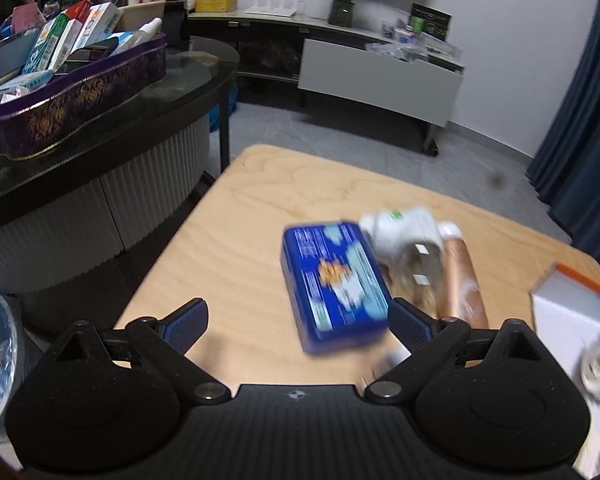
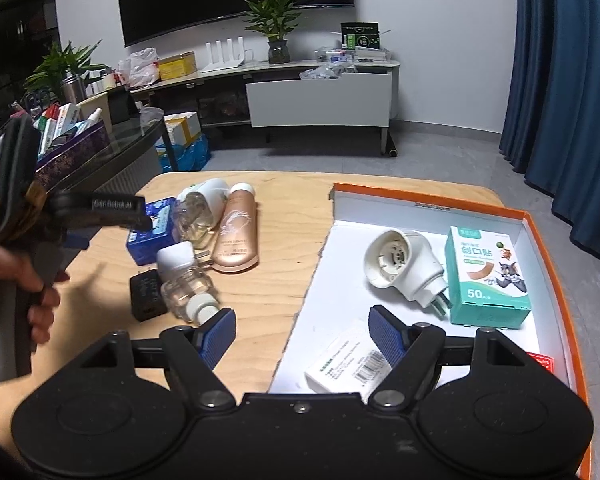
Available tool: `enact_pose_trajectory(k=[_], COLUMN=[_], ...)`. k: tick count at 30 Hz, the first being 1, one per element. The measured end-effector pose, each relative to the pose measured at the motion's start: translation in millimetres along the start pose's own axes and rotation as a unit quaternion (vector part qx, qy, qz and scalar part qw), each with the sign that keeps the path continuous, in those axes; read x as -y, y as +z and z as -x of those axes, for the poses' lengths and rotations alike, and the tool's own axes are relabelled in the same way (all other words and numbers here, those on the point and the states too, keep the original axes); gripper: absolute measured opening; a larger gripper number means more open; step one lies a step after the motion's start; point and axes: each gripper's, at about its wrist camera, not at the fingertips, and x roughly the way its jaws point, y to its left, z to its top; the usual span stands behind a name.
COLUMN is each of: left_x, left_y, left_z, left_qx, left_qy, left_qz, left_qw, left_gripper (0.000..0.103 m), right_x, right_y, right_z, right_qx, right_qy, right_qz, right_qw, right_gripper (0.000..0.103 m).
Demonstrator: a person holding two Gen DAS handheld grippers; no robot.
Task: Organize rigid objects
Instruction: 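Grasp the blue tin with the left tool while the right tool grasps the white plug-in freshener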
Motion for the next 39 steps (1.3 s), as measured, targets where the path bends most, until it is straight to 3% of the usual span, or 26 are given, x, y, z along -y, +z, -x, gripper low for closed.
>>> enact_pose_trajectory(k=[5,13,15,17,18,25,31,39], left_x=[1,4,3,3,3,-26,-48,-59], left_y=[17,17,14,12,10,8,-5,-1], left_z=[-25,-51,-49,-47,-45,-19,18,15], left_qx=[-0.017,-0.039,-0.029,-0.017,-0.013,-0.009,0.006,0.02], left_qy=[-0.008,-0.014,-0.012,-0.007,-0.004,-0.042,-0.065,-0.099], left_qz=[0.022,0.011,-0.011,-0.044,-0.063,-0.057,-0.065,-0.038], left_qw=[0.9996,0.9991,0.9994,0.9988,0.9979,0.9975,0.9957,0.9941], left_gripper=[0.099,0.097,0.093,0.065,0.063,0.063,0.063,0.063], right_x=[5,0,-3,-8,-11,-43,-86,-122], right_y=[3,11,15,20,22,51,83,105], right_z=[-7,-20,-24,-30,-33,-61,-110,-188], right_qx=[-0.004,-0.009,-0.009,-0.01,-0.011,-0.007,-0.01,-0.041], right_qy=[-0.005,-0.008,-0.007,-0.004,0.0,0.038,0.067,0.079], right_qz=[-0.008,0.005,0.008,0.011,0.011,0.031,0.073,0.142], right_qw=[1.0,1.0,1.0,1.0,1.0,0.999,0.995,0.986], right_gripper=[0.087,0.087,0.087,0.087,0.087,0.087,0.087,0.087])
